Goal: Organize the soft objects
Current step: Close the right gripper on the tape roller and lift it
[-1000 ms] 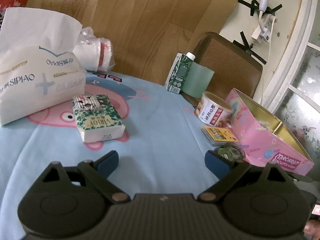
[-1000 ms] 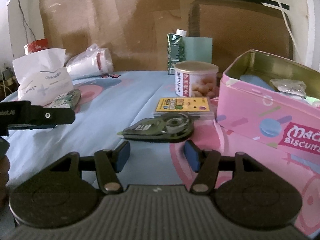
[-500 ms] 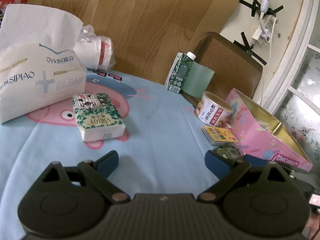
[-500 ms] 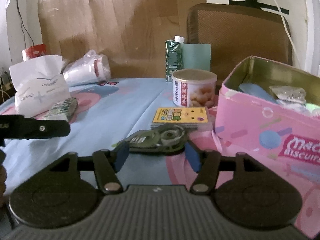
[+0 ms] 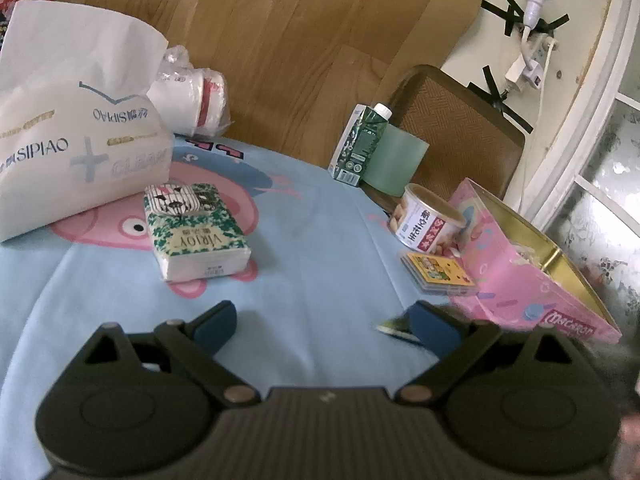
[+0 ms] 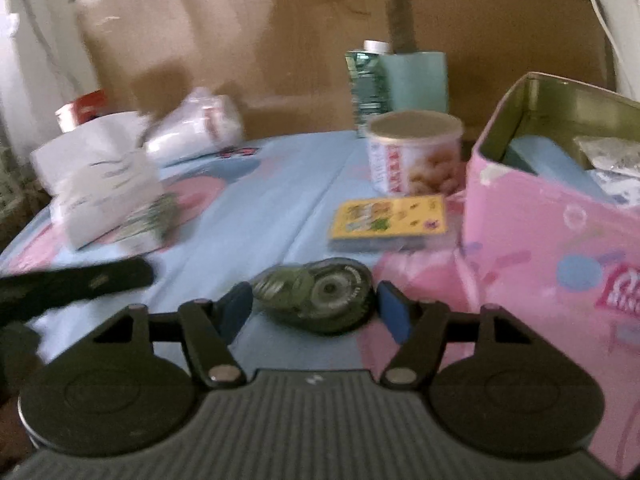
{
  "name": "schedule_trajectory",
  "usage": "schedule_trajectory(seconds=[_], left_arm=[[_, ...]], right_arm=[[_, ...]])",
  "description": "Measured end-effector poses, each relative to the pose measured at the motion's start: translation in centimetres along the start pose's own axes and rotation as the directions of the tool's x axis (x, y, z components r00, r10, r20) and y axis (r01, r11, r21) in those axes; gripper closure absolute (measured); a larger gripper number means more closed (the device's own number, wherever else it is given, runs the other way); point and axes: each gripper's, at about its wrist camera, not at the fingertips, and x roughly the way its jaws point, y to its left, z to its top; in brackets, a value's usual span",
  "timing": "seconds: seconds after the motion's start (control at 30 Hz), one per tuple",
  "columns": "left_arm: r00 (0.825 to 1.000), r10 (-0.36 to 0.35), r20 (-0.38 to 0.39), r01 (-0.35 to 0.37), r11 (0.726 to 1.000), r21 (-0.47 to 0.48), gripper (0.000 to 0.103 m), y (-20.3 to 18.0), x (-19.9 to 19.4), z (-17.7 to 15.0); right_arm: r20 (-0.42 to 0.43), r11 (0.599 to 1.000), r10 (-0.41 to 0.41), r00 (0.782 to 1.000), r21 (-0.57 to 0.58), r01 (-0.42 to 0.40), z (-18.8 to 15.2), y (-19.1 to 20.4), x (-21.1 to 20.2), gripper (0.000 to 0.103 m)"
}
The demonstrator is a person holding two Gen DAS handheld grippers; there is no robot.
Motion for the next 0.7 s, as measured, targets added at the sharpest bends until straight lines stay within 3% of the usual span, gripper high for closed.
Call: schedule_trajectory(seconds=[0.13, 0.2, 0.27, 0.37, 0.43, 0.53, 0.57, 0.6, 0.63, 0.7], left_arm=[[1.000, -0.004, -0.002, 0.004, 1.000, -0.009, 0.006, 0.1, 0.0, 0.1], [1.000, -0.005, -0.003, 0.005, 1.000, -0.010, 0.006, 0.1, 0.0, 0.0], [1.000, -0.006, -0.006, 0.006, 1.000, -0.010, 0.006, 0.2, 0.0, 0.1], [1.000, -0.012, -0.026, 0.012, 1.000, -0.003, 0.007, -0.1, 0.2, 0.2], [0.998, -0.035, -0.058, 0.036, 0.999, 0.001, 0.013, -0.6, 0.2, 0.3], [0.985, -0.125, -0.117, 0.122, 0.992, -0.025, 0.019, -1.8, 0.6, 0.6], [0.980, -0.134, -0.145, 0.131, 0.991, -0.027, 0.022, -2.4, 1.0, 0.7], [0.975, -0.137, -0.173, 0.134, 0.990, -0.034, 0.023, -2.8, 1.6, 0.7], [0.975, -0.133, -0.177, 0.129, 0.991, -0.032, 0.023, -3.3, 1.9, 0.7], [0.970, -0.146, -0.196, 0.142, 0.989, -0.035, 0.026, -4.0, 2.6, 0.7]], right_arm=[[-0.024, 0.990, 0.072, 0.997, -0.116, -0.075, -1.9, 2.0, -1.4, 0.028], [0.012, 0.974, 0.040, 0.999, -0.223, -0.036, -2.3, 2.9, -1.9, 0.019], [0.044, 0.955, -0.018, 0.999, -0.296, 0.030, -2.0, 3.4, -1.5, 0.017], [0.041, 0.946, -0.024, 0.999, -0.321, 0.036, -0.8, 2.8, 0.0, 0.017], [0.009, 0.943, -0.038, 0.999, -0.330, 0.039, -0.2, 2.3, 1.5, 0.019], [-0.028, 0.952, -0.002, 1.000, -0.305, -0.007, -0.1, 1.3, 2.4, 0.028], [-0.025, 0.959, 0.016, 1.000, -0.284, -0.022, -0.2, 1.2, 2.3, 0.034], [-0.014, 0.958, 0.018, 1.000, -0.287, -0.021, -0.5, 1.4, 2.0, 0.047], [-0.008, 0.957, 0.031, 1.000, -0.287, -0.032, -0.8, 1.5, 1.6, 0.051], [0.015, 0.961, 0.033, 0.999, -0.277, -0.027, -1.7, 1.9, 0.6, 0.051]])
